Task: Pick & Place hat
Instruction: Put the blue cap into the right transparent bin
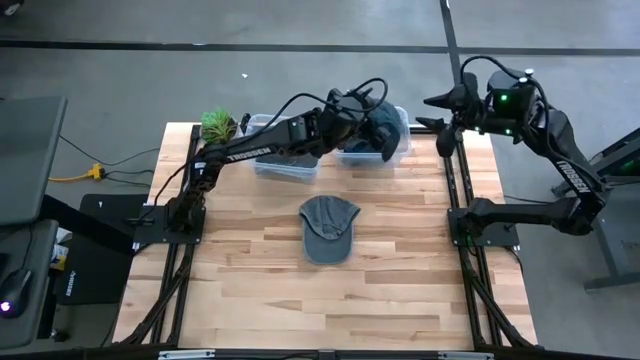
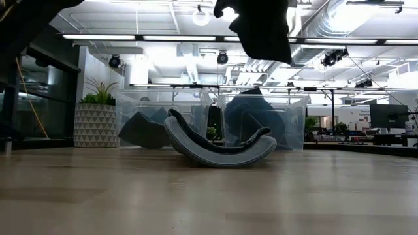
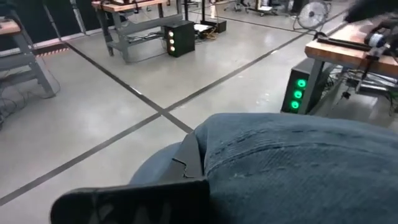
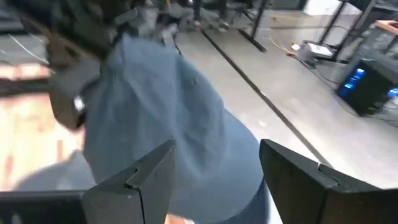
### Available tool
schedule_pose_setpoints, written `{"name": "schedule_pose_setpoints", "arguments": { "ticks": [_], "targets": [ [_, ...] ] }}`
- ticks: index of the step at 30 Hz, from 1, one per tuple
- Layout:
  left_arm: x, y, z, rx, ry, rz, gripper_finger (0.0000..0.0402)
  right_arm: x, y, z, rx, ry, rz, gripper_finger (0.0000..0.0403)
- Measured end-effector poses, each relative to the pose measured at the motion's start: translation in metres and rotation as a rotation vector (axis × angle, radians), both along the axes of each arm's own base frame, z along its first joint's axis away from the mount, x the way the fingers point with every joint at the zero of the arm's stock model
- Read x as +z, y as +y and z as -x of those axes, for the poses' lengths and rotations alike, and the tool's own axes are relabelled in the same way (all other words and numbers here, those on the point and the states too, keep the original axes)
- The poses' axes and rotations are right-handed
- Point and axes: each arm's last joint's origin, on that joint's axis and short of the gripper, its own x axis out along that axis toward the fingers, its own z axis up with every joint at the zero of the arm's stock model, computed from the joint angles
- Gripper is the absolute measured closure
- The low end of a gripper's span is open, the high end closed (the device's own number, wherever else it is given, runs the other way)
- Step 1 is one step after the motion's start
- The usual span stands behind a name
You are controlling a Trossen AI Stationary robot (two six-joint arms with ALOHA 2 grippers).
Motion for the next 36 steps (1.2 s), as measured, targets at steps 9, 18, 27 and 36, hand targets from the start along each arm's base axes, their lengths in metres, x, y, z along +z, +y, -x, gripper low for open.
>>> {"name": "schedule_pose_setpoints", "arguments": {
  "ticks": [9, 18, 27, 36],
  "targets": [
    [0.001, 0.029, 0.006, 0.025, -0.106, 0.106, 0.0401, -0.013, -0.001, 0.000, 0.060, 0.186, 0.141, 0.0178],
    [0.005, 0.053, 0.010, -0.040, -0.226, 0.198, 0.0401, -0.016, -0.006, -0.006, 0.157, 0.301, 0.304, 0.0178],
    [0.014, 0.076, 0.016, -0.062, -0.371, 0.229, 0.0401, -0.017, -0.011, -0.012, 0.188, 0.368, 0.403, 0.0178],
    [0.021, 0.097, 0.024, -0.113, -0.481, 0.275, 0.0401, -0.014, -0.027, -0.028, 0.120, 0.418, 0.556, 0.0178]
  ]
}}
